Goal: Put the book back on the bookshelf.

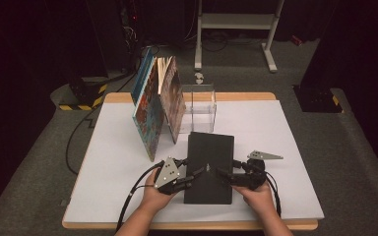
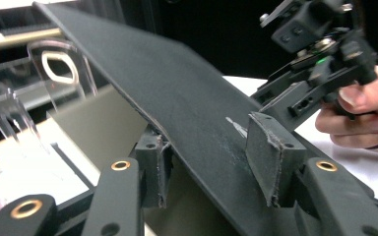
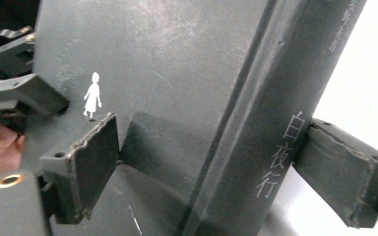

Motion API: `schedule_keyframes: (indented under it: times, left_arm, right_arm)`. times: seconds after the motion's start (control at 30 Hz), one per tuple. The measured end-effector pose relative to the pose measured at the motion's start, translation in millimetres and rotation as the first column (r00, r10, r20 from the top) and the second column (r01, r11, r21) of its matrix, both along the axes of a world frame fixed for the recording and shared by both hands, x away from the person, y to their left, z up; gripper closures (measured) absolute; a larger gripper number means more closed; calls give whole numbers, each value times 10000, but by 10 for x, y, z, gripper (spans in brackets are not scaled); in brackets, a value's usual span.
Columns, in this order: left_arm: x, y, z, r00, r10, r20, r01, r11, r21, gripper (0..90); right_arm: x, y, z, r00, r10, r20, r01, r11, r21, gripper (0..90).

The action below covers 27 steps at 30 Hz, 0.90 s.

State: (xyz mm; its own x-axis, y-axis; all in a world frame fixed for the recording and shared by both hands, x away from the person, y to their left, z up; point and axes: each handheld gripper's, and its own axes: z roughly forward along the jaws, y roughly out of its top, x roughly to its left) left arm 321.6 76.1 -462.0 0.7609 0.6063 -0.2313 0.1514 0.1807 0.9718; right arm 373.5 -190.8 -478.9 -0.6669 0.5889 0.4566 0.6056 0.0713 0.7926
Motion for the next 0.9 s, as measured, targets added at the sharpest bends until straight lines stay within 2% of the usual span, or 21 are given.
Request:
schedule_keyframes:
  times: [0.17, 0.33, 0.4, 0.67, 0.9]
  left_arm:
    - [-8, 8, -4, 9985, 116, -535, -129, 9996, -240, 532]
    - [-12, 13, 8, 9948, 150, -1004, -193, 9990, -414, 534]
    - [-15, 23, 3, 9924, 102, -1230, -179, 9980, -611, 536]
    - [-55, 16, 31, 9904, 224, -1364, -329, 9966, -752, 548]
    - [-67, -21, 69, 9912, 378, -1266, -475, 9961, -748, 549]
  right_arm:
    - [-104, 22, 61, 9977, -197, 656, 225, 9989, -421, 148]
    - [-176, 20, 99, 9947, -382, 958, 434, 9977, -523, 182]
    - [-209, 19, 115, 9921, -445, 1175, 517, 9970, -582, 200]
    - [-284, 35, 152, 9858, -506, 1602, 636, 9950, -768, 206]
    - [-323, 28, 195, 9781, -642, 1982, 818, 9933, -817, 228]
